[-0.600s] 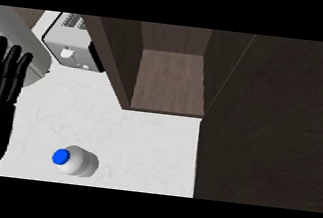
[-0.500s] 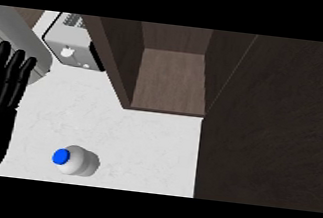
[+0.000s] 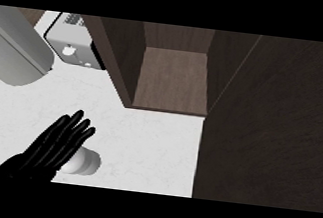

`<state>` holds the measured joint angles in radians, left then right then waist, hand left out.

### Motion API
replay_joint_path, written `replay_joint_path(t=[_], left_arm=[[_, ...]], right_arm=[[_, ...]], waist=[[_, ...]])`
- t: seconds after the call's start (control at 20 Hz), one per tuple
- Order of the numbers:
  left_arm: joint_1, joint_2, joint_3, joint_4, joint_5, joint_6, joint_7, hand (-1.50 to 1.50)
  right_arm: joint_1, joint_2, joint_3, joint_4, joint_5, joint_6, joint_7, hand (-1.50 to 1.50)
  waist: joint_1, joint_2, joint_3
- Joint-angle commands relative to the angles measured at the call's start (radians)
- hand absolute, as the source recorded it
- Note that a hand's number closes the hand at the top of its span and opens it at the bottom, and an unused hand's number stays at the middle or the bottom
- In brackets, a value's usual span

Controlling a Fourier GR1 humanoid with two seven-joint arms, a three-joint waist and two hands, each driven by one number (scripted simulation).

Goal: Pick up the bottled water, place it into the cabinet and close the cabinet

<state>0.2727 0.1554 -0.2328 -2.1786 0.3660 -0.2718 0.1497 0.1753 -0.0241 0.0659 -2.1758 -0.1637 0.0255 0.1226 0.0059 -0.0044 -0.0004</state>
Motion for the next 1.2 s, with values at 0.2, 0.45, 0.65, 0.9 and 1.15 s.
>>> replay_joint_path(t=[0.2,0.45,0.65,0.9,1.15], left_arm=[[0.288,0.126,0.109,-0.111,0.253,-0.153,0.018,-1.5],[0.347,0.186,0.243,-0.07,0.356,-0.268,-0.008,-1.5],[0.355,0.152,0.248,-0.07,0.313,-0.301,-0.009,-1.5],[0.35,0.144,0.321,0.034,0.329,-0.401,-0.059,-1.5],[0.364,0.113,0.356,0.034,0.308,-0.465,-0.089,-1.5]], right_arm=[[0.256,0.01,0.082,-0.171,-0.107,0.051,0.044,-1.5],[0.314,0.023,0.104,-0.141,-0.101,0.074,-0.036,-1.5],[0.309,0.024,0.16,-0.188,-0.042,0.027,-0.003,-1.5],[0.354,0.002,0.138,-0.093,-0.057,0.098,-0.11,-1.5],[0.401,0.023,0.236,-0.139,0.021,0.054,-0.148,-1.5]], waist=[[-0.005,-0.001,0.0],[-0.006,0.001,0.0],[-0.004,0.002,0.0],[-0.006,0.002,0.0],[-0.005,0.002,0.0]])
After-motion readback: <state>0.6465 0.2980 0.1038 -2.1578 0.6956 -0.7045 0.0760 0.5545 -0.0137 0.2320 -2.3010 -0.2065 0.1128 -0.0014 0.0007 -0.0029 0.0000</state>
